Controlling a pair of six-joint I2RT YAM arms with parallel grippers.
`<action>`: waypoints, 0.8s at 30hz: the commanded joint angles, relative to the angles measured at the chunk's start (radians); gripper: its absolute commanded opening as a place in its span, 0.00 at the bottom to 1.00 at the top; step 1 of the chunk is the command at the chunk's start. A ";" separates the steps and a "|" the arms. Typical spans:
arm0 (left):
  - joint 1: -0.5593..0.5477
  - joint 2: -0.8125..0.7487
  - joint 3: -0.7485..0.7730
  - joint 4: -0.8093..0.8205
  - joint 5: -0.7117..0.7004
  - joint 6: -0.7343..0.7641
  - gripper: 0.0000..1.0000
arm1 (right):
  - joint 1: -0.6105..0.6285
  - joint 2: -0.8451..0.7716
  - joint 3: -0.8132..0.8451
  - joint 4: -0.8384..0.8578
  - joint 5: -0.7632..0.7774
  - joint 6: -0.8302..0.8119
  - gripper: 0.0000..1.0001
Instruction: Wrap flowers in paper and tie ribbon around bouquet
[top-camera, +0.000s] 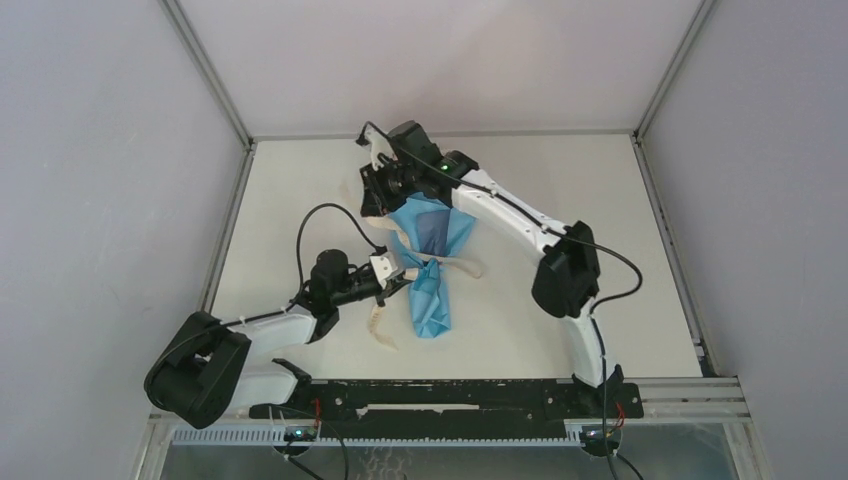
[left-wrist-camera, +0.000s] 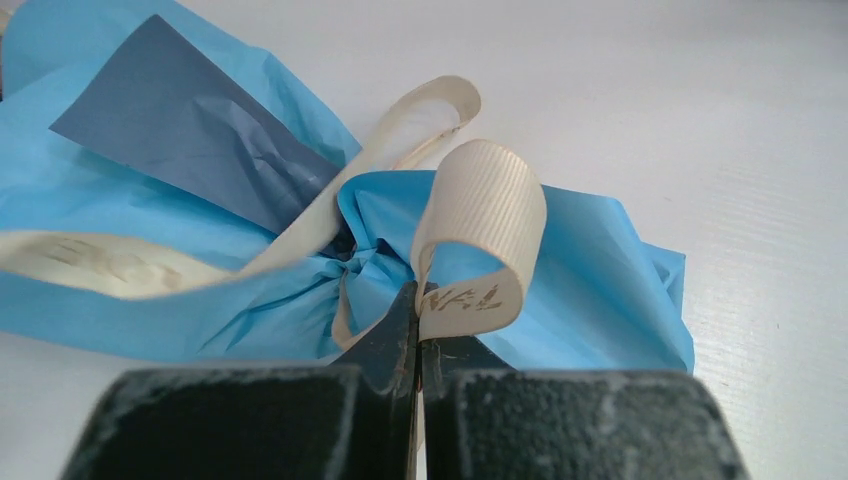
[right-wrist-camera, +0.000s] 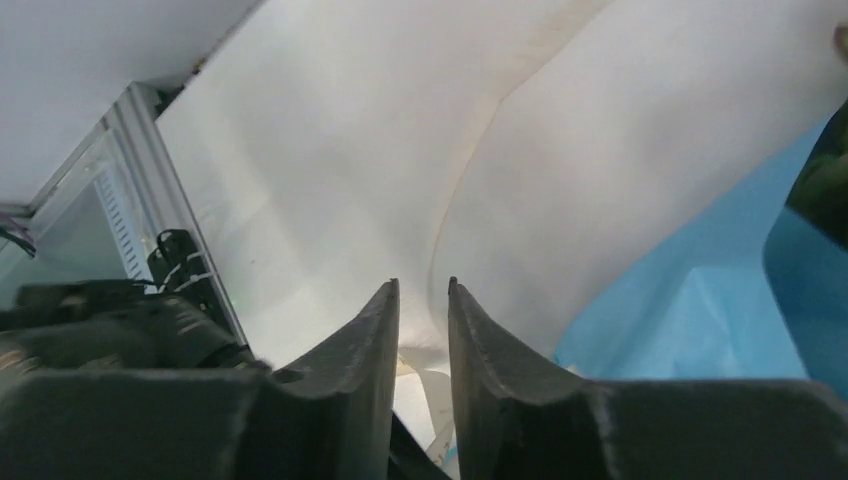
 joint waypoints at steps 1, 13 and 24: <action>-0.006 -0.038 -0.020 0.043 -0.002 0.005 0.00 | 0.005 0.070 0.154 -0.172 -0.010 -0.068 0.41; -0.008 -0.021 -0.017 0.069 -0.018 0.012 0.00 | -0.192 -0.373 -0.529 0.293 -0.322 -0.152 0.70; -0.007 -0.001 0.008 0.059 -0.018 0.013 0.00 | -0.124 -0.590 -1.047 0.717 -0.433 -0.389 0.75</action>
